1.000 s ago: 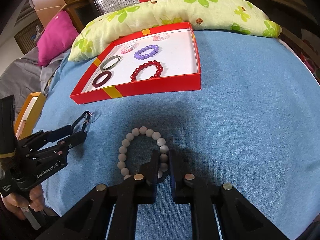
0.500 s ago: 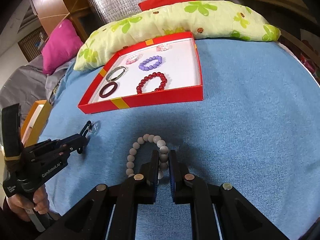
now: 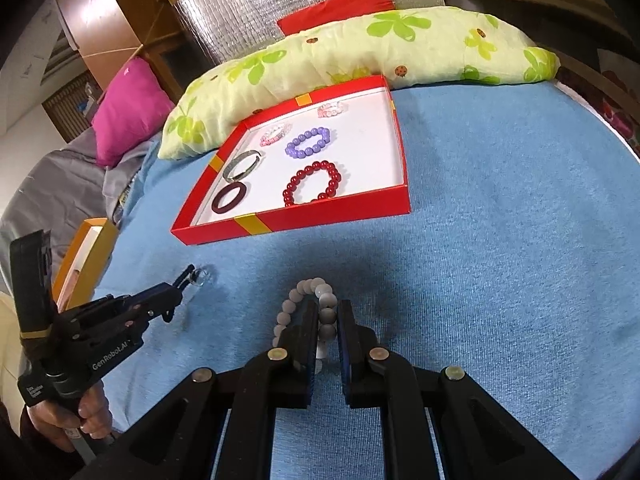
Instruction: Organize jewelry
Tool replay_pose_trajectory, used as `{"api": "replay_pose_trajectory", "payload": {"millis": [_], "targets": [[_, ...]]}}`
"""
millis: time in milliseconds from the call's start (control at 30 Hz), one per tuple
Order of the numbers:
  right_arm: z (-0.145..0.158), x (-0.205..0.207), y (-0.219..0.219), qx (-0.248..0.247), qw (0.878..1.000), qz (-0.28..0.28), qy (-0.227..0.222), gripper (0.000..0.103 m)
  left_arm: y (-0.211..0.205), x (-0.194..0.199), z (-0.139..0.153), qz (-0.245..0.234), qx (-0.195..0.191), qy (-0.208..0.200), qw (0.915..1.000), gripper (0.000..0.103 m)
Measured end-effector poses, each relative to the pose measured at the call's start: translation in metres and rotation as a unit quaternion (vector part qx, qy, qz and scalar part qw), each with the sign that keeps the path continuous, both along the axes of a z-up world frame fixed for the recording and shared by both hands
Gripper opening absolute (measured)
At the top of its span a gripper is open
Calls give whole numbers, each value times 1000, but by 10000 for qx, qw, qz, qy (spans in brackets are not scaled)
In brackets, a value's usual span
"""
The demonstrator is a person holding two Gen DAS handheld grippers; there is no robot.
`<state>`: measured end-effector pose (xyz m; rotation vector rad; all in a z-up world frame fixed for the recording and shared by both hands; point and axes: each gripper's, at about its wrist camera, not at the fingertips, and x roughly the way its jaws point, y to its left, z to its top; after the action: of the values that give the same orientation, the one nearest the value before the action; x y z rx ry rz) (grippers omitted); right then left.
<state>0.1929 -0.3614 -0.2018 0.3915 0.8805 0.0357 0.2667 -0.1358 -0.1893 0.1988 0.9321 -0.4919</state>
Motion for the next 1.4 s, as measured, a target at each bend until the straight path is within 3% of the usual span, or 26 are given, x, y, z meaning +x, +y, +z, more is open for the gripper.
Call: {"api": "replay_pose_trajectory", "payload": {"millis": [400,667,800,1200,1400], "targets": [[-4,2,0,-68,9999,-4,147,11,-2,-5,4,-115,-28,-41,9999,11],[2,-11,-6,-151,9998,-130,95,11,-22,-22,-2,-389,216,-233,9987,10],[3,-22,-15,-267,9992,-277,99,11,-25,-24,-16,-286,339,-260,9987,10],[-14,-52,-53,-342,9950,-811,471,10,-17,-44,-18,-28,143,-422,9990,9],[-15,-51,-50,-240,9955,-785,479,10,-10,-45,-18,61,94,-467,9988,9]]}}
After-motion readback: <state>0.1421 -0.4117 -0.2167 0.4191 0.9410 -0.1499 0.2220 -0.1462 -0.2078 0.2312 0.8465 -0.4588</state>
